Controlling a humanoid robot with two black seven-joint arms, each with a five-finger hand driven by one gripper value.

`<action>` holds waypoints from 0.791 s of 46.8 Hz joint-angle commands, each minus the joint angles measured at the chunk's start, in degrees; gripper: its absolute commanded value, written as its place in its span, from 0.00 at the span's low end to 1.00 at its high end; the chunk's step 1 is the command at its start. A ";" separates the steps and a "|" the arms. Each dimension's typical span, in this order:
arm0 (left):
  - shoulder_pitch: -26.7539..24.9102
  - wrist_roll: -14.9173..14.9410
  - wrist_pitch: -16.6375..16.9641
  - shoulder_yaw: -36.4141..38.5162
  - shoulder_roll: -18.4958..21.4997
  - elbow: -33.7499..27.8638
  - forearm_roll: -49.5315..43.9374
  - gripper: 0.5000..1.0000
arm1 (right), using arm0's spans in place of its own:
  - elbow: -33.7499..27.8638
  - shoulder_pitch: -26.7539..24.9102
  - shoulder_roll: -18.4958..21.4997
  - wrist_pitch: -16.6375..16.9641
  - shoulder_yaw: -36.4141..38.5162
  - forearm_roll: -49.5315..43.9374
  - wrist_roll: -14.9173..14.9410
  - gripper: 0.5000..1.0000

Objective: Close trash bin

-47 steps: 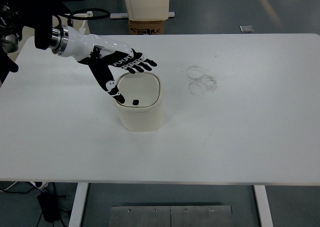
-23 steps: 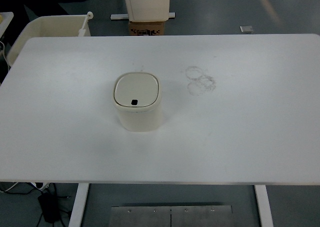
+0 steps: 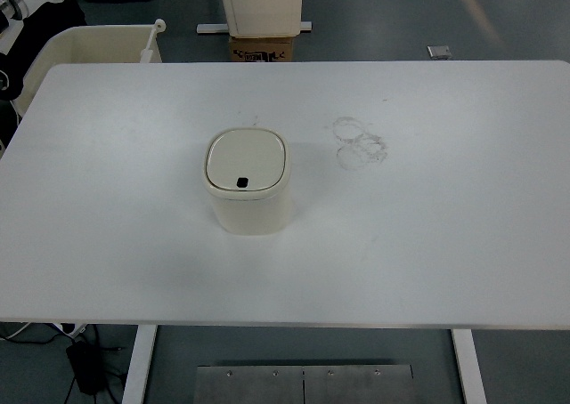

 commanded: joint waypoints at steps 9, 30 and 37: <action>10.88 -1.40 -0.10 -9.14 -6.33 6.82 -3.25 1.00 | 0.00 -0.01 0.00 0.01 0.00 -0.02 -0.03 0.99; 16.34 -1.49 -3.18 -18.55 -19.33 23.09 -3.60 1.00 | 0.00 0.25 0.00 0.09 0.09 -0.28 -0.12 0.99; 17.30 -1.58 -3.18 -19.69 -23.03 24.76 -4.83 1.00 | 0.00 0.25 0.00 0.09 0.09 -0.37 -0.12 0.99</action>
